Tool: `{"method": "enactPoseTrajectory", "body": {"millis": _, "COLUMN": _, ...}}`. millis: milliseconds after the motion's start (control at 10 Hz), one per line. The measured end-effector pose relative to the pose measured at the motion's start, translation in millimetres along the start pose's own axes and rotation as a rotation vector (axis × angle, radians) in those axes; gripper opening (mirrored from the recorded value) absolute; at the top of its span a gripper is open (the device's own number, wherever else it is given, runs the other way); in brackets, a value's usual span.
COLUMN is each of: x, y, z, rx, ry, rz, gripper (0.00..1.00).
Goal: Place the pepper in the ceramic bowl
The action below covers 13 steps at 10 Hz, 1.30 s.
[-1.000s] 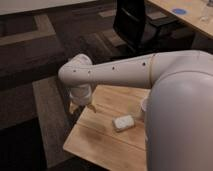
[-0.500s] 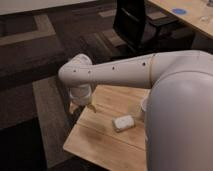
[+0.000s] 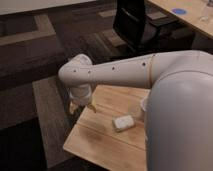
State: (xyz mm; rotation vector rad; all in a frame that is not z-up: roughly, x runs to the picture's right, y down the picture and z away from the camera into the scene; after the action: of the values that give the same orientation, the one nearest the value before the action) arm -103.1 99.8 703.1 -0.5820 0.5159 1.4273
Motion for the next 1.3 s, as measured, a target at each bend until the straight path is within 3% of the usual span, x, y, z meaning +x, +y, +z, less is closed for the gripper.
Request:
{"method": "enactPoseTrajectory", "body": {"millis": 200, "x": -3, "y": -21, "z": -2, "rx": 0.017, "ry": -0.038, "rz": -0.024, "gripper": 0.65}}
{"method": "enactPoseTrajectory", "body": {"millis": 400, "x": -1, "y": -54, "z": 0, "rx": -0.013, "ry": -0.06, "rz": -0.034, "gripper": 0.65}}
{"method": "enactPoseTrajectory", "body": {"millis": 700, "x": 23, "y": -138, "z": 13, "rx": -0.089, "ry": -0.052, "rz": -0.039, "gripper": 0.65}}
{"method": "enactPoseTrajectory", "body": {"millis": 800, "x": 26, "y": -155, "z": 16, "rx": -0.103, "ry": -0.059, "rz": -0.029, "gripper": 0.65}}
{"method": "enactPoseTrajectory", "body": {"millis": 1300, "x": 26, "y": -154, "z": 16, "rx": -0.105, "ry": -0.058, "rz": -0.032, "gripper": 0.65}}
